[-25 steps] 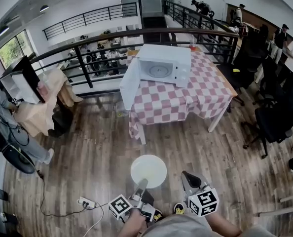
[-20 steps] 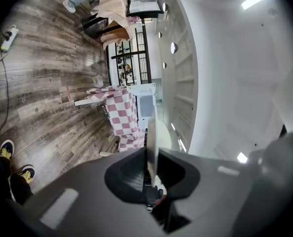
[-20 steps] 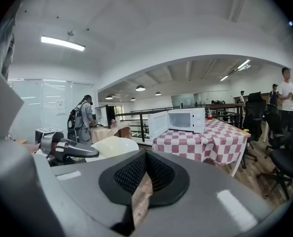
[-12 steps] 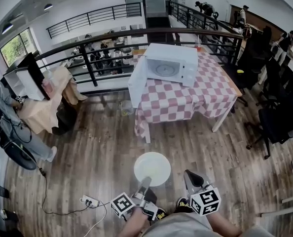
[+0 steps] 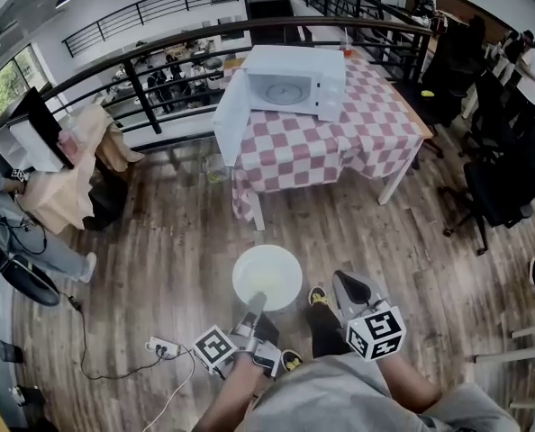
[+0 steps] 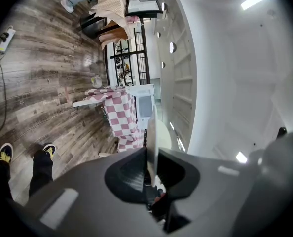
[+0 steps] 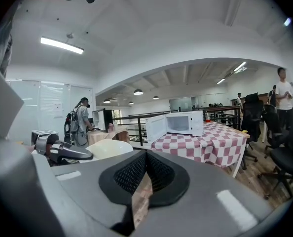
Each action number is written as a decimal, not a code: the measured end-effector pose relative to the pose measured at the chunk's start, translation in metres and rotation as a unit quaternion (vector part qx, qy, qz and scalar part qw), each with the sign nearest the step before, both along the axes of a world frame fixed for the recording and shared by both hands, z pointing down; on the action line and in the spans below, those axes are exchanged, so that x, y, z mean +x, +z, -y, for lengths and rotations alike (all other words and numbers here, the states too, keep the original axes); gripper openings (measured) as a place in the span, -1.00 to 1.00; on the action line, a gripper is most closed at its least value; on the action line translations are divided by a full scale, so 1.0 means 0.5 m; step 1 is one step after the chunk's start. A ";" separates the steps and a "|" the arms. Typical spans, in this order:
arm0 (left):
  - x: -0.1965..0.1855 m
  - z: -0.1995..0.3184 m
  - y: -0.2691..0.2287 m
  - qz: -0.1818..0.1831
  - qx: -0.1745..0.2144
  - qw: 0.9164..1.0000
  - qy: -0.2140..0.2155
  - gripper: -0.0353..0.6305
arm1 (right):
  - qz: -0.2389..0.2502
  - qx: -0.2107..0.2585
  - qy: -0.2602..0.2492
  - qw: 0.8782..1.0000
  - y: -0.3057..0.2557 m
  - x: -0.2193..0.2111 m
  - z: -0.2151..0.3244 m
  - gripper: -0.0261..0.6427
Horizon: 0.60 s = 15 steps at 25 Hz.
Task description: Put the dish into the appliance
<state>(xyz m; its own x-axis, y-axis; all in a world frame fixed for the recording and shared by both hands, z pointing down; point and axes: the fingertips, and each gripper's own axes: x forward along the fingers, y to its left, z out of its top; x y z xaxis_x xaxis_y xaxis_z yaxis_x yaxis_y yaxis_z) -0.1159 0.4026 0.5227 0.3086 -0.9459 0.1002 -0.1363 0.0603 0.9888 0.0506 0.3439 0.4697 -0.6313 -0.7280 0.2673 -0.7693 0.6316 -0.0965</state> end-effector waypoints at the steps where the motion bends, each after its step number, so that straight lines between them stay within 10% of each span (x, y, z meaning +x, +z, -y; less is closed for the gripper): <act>1: 0.000 0.007 0.004 0.002 -0.001 1.000 0.001 -0.78 | 0.005 -0.001 -0.002 1.000 0.001 0.002 0.007 -0.93; 15: 0.003 0.188 0.022 0.004 0.003 1.000 -0.007 -0.78 | -0.002 0.034 -0.010 0.999 -0.021 0.046 0.231 -0.93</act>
<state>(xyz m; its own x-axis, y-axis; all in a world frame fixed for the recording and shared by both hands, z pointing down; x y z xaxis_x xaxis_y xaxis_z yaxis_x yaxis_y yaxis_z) -0.1146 0.3088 0.5335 0.2937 -0.9510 0.0969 -0.1441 0.0562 0.9880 0.0735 0.2282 0.4590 -0.6442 -0.7324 0.2204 -0.7572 0.6513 -0.0491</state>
